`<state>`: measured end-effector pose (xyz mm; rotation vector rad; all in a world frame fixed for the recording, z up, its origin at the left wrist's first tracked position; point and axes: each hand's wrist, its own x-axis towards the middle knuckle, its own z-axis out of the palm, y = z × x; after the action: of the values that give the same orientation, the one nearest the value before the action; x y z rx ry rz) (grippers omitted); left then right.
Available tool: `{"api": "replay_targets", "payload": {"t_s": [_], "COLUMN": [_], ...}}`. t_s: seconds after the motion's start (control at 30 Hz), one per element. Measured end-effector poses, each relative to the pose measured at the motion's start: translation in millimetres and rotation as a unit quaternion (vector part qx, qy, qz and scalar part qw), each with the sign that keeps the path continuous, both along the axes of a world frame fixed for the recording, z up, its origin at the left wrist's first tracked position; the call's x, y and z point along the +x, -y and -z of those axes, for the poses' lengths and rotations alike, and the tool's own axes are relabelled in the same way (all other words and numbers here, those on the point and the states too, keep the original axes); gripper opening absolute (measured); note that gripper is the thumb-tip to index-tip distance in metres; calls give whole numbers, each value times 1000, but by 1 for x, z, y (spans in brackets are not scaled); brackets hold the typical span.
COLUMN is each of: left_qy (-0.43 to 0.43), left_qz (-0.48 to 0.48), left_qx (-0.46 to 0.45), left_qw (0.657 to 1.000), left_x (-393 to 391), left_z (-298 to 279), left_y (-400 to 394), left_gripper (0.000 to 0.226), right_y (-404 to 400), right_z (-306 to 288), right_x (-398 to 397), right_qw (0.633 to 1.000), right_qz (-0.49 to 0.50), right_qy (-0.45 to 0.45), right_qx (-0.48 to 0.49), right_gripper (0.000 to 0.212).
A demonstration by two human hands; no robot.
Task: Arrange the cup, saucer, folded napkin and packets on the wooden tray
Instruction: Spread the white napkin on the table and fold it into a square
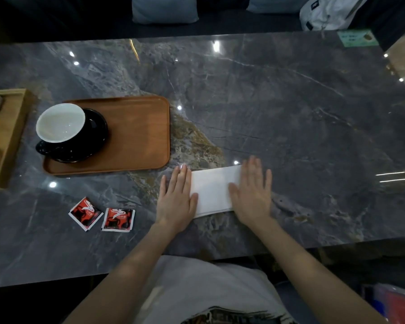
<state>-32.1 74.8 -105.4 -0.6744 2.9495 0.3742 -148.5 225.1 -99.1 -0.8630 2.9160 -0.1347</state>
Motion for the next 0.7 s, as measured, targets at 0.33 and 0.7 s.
{"api": "replay_targets", "payload": {"t_s": [0.33,0.7], "left_qy": [16,25], "left_qz": [16,12], "left_qx": [1,4], "left_qw": [1000,1000], "left_x": [1,-1], "left_z": [3,-1], "left_y": [4,2], "left_gripper": [62,62], "right_y": [-1,-39], "right_z": [12,-12], "right_x": [24,-7], "right_qw": [993,993], "right_qz": [-104,23], "right_qy": [62,95], "right_qx": [7,-71], "right_gripper": [58,55]}}
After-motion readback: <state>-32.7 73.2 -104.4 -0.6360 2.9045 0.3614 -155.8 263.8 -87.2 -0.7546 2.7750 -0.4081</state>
